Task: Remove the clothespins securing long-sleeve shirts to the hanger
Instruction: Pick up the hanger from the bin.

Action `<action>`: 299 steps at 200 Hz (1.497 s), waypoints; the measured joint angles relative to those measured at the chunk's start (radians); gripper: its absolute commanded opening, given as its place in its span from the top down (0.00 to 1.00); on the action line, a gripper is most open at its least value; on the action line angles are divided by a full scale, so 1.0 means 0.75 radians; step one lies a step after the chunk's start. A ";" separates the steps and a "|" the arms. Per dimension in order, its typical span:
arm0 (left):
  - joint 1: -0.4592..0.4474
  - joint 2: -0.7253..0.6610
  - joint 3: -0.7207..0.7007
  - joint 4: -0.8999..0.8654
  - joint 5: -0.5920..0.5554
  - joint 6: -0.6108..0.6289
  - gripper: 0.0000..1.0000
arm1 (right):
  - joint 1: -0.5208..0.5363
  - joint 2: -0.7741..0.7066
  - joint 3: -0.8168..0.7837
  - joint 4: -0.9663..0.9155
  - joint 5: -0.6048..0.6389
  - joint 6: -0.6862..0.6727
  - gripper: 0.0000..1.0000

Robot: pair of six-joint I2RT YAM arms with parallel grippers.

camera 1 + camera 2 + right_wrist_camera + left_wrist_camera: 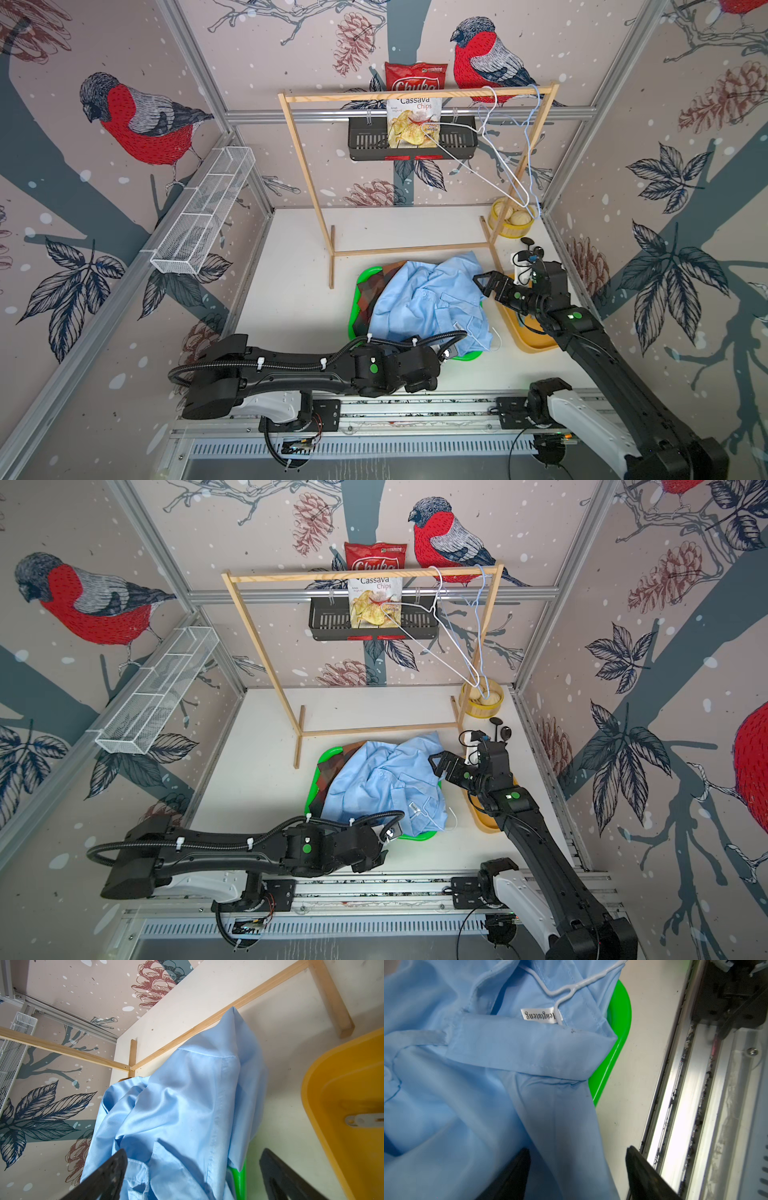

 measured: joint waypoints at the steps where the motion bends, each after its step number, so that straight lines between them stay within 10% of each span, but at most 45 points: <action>1: 0.000 0.004 0.000 0.000 -0.003 0.001 0.34 | 0.000 0.000 0.000 0.000 0.000 0.000 0.00; 66: -0.006 0.029 0.056 -0.045 -0.150 -0.025 1.00 | -0.009 0.000 -0.003 -0.001 -0.002 -0.001 0.00; 136: 0.019 -0.040 0.100 -0.046 -0.271 -0.074 1.00 | -0.009 0.006 -0.003 -0.001 -0.014 -0.001 0.00; 224: 0.451 -0.259 0.091 0.039 -0.022 -0.188 1.00 | 0.048 -0.047 0.113 -0.102 0.041 -0.033 0.00; 299: 0.684 -0.241 0.121 0.102 0.215 -0.271 1.00 | 0.583 -0.058 0.272 -0.267 0.350 0.009 0.02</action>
